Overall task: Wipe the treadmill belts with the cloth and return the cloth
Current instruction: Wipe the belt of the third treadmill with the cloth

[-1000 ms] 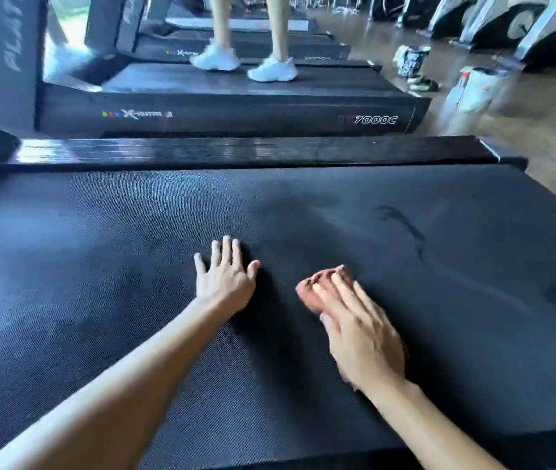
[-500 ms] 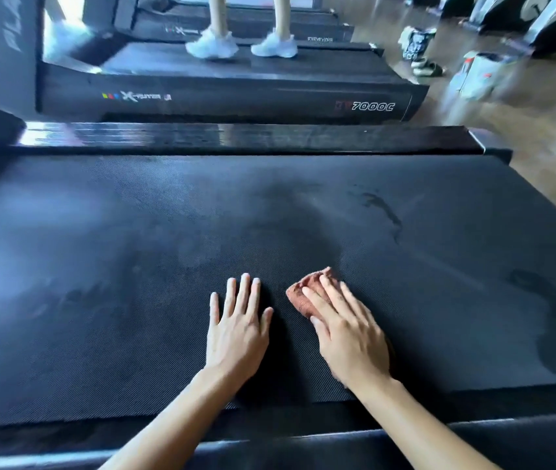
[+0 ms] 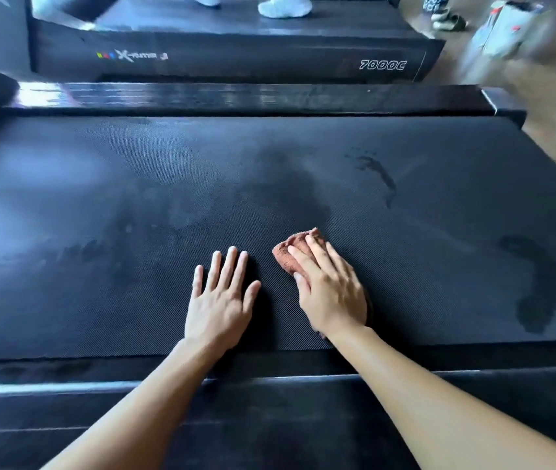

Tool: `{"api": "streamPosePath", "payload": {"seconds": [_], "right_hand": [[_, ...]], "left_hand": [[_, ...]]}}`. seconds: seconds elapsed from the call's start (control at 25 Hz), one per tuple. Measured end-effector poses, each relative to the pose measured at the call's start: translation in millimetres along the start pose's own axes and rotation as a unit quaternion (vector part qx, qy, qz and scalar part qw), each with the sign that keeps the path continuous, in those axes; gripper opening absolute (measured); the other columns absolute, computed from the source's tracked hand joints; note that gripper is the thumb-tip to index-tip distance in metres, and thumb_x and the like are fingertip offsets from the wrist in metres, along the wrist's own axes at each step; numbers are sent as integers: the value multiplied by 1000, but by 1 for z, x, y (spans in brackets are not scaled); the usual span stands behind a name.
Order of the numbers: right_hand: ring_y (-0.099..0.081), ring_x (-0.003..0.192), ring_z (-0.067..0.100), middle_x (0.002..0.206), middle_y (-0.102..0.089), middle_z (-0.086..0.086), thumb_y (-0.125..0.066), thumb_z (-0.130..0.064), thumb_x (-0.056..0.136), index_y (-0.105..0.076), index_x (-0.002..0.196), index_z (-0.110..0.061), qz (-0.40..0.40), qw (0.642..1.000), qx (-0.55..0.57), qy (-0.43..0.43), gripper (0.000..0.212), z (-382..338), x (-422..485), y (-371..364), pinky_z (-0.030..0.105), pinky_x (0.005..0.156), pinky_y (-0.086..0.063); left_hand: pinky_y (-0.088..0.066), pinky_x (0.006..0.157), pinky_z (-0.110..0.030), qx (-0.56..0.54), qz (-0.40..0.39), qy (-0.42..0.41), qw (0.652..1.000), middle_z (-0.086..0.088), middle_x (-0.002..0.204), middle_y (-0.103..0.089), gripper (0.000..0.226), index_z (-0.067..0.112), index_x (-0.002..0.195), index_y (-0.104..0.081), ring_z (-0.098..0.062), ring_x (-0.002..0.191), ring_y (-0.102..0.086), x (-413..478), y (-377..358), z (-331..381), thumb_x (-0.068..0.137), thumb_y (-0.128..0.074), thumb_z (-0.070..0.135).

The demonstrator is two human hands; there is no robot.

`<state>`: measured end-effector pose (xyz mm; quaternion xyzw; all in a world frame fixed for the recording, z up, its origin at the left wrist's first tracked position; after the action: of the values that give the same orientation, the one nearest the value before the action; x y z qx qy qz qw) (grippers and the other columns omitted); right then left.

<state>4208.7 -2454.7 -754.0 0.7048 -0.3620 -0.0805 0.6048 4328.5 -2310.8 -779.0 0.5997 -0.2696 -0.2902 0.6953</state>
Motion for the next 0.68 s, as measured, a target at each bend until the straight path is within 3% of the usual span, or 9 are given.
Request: {"api": "streamPosePath", "payload": {"seconds": [0.28, 0.68], "right_hand": [[-46, 132, 28, 149, -45, -3, -61, -33, 87, -55, 135, -36, 6, 1000, -15, 4, 49, -2, -1, -2, 42, 105, -39], [-46, 132, 32, 149, -46, 1, -56, -36, 85, -57, 133, -34, 15, 1000, -1, 12, 48, -1, 2, -8, 45, 106, -40]], "left_hand": [[4, 120, -39, 7, 7, 11, 1000, 12, 161, 7, 77, 33, 154, 0, -11, 148, 10, 1, -2, -1, 84, 9, 64], [1, 121, -38, -7, 15, 14, 1000, 15, 161, 1, 77, 37, 154, -7, -8, 148, 6, 1, -4, -1, 84, 2, 68]]}}
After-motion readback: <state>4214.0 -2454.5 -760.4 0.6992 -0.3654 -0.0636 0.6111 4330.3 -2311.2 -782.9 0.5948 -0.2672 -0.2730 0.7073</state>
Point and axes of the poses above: each hand's wrist, its own x-axis towards the middle knuckle, its own y-axis out of the back of the hand, z = x × y, the point moved 8 cm from there along x, towards the middle knuckle
